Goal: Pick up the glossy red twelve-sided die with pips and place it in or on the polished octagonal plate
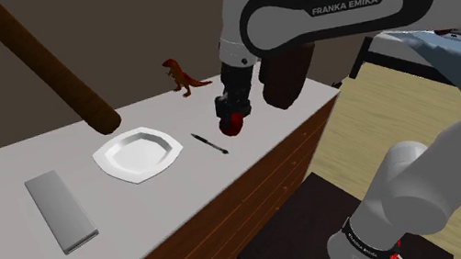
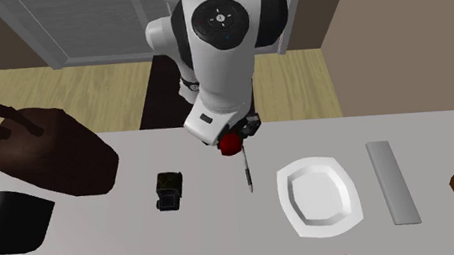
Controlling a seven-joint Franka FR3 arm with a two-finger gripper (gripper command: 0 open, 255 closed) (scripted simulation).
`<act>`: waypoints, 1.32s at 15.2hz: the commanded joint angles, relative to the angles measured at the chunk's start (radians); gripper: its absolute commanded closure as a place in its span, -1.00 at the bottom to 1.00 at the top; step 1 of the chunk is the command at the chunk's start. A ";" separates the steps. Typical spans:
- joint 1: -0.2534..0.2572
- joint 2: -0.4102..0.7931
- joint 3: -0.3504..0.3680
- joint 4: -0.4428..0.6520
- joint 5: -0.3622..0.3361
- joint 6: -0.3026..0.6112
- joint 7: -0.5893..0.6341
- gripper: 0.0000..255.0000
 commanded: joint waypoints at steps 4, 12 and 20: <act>-0.001 -0.005 -0.002 0.061 -0.001 -0.067 0.000 1.00; 0.030 0.180 0.076 0.274 -0.012 -0.093 0.118 1.00; 0.092 0.467 0.155 0.611 -0.081 -0.152 0.277 1.00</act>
